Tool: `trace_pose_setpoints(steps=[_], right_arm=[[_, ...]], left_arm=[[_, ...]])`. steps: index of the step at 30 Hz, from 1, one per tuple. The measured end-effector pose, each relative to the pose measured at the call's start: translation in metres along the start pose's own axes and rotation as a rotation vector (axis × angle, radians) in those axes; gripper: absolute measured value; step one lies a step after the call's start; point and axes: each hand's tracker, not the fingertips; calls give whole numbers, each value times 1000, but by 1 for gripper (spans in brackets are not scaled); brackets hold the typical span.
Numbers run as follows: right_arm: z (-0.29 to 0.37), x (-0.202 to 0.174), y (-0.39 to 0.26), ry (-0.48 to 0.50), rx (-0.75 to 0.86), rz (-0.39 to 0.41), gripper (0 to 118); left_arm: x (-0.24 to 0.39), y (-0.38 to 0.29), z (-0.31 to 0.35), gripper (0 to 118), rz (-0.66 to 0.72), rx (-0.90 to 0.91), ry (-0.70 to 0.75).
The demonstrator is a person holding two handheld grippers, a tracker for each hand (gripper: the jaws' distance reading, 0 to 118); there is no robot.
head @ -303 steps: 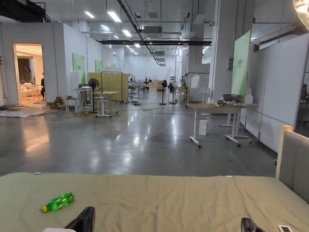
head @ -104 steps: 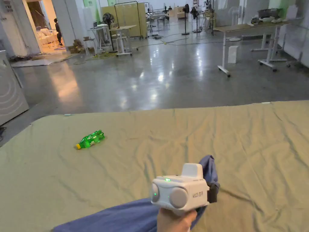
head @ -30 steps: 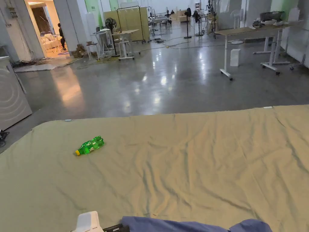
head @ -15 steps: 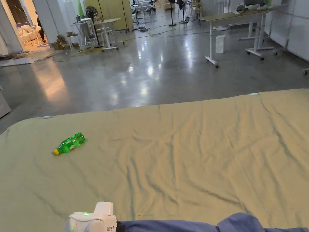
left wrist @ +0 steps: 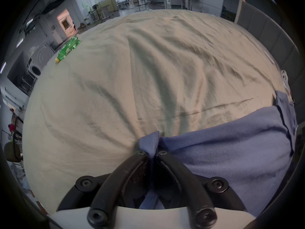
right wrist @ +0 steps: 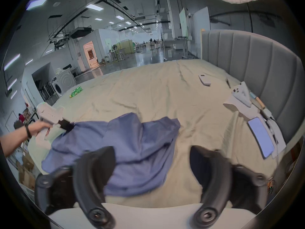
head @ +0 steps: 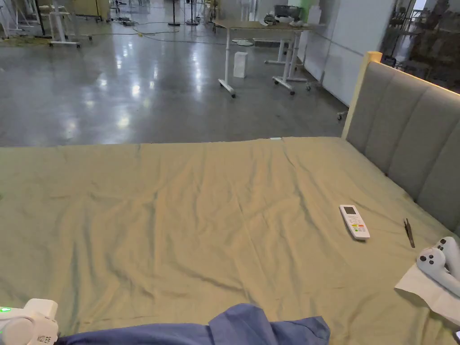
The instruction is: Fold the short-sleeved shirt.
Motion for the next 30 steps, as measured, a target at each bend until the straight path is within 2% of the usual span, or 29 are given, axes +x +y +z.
trace_pose_setpoints(steps=[3, 6, 8, 12, 13, 14, 15, 16, 18, 21, 22, 25, 28, 30], right_arm=[[-52, 20, 35, -84, -41, -64, 94], [-104, 38, 53, -168, -119, -33, 93], [-132, 45, 56, -180, -177, -42, 84], [-165, 56, 47, -131, -260, -127, 63], [-168, 55, 45, -138, -267, -129, 52], [-168, 52, 40, -140, -270, -103, 48], [-169, 50, 37, -144, -273, -84, 47], [-167, 48, 36, -158, -258, -28, 42], [-156, 38, 40, -152, -257, -33, 40], [-155, 45, 46, -148, -248, -82, 4], [-151, 47, 47, -124, -249, -131, 4], [-129, 52, 51, -93, -173, -193, 4], [-92, 52, 61, -37, -85, -229, 4], [-63, 51, 69, -6, -22, -264, 4]], left_arm=[[1, -1, 0, 8, -38, 6, -1], [4, -5, 1, 8, -65, 13, 7], [1, -3, -3, 8, -72, 10, 2], [-2, -5, -2, 8, -54, 10, -21], [-3, -5, -2, 8, -53, 13, -23], [-2, -6, -2, 8, -54, 17, -25], [-2, -7, -2, 8, -54, 20, -24], [-6, -8, -5, 8, -49, 23, -20], [-5, -8, -6, 8, -34, 24, -7], [6, -12, 2, 8, -53, 35, 14], [5, -15, 6, 7, -40, 53, 16], [-3, -23, 26, 7, 36, 130, -53], [-25, -36, 60, 5, 175, 245, -157], [-35, -41, 90, 5, 209, 339, -185]])
